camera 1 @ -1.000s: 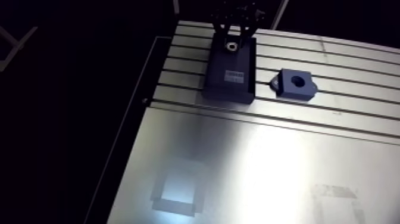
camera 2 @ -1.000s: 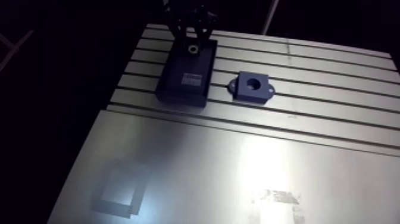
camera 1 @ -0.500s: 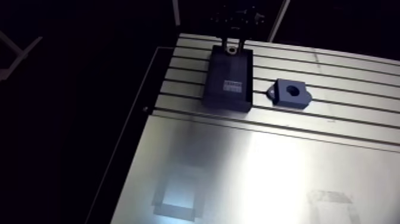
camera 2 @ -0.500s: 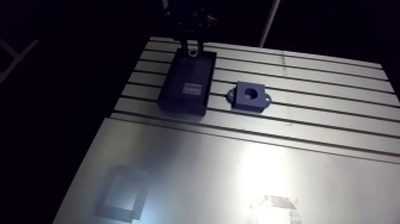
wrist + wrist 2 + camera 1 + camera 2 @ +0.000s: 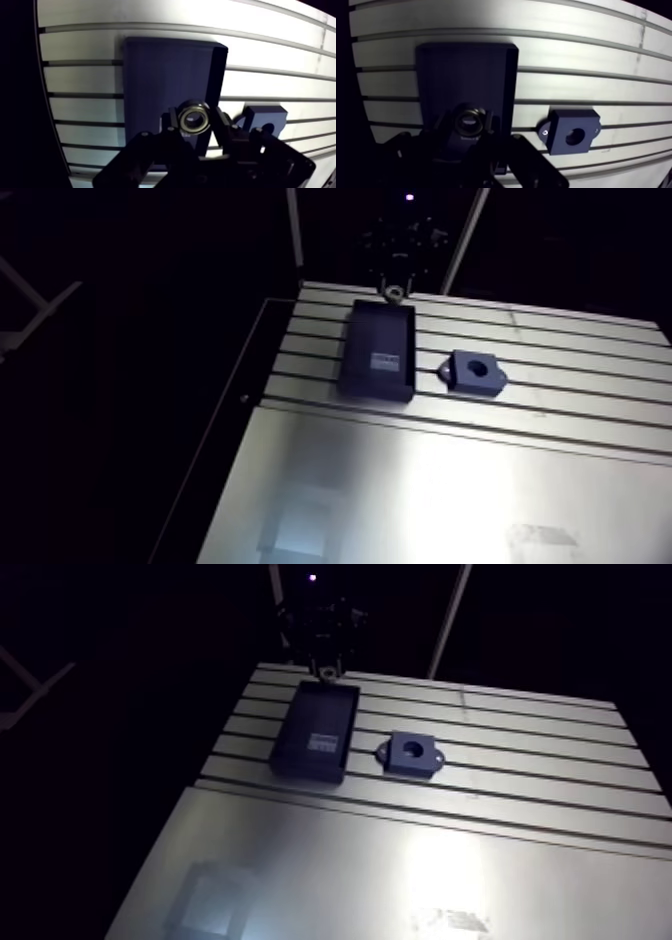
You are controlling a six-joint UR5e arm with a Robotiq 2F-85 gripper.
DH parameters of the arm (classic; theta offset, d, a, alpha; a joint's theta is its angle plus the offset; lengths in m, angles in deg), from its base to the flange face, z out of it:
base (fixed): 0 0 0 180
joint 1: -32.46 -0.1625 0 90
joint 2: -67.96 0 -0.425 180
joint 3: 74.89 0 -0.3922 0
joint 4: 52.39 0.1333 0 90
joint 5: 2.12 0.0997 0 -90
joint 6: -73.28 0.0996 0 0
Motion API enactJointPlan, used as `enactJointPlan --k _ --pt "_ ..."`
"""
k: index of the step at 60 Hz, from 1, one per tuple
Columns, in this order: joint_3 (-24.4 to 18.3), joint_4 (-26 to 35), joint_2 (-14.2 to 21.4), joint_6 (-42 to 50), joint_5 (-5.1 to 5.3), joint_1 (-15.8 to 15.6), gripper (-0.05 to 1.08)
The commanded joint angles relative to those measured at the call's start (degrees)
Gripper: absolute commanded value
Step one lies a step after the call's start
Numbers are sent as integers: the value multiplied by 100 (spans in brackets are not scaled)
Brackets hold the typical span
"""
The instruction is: Pick up the bearing and press it into the housing until flush.
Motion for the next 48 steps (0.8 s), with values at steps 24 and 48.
enactJointPlan --k 24,48 --pt "414 359 801 -727 -32 573 61" --pt "1096 21 1166 -1218 -65 975 61"
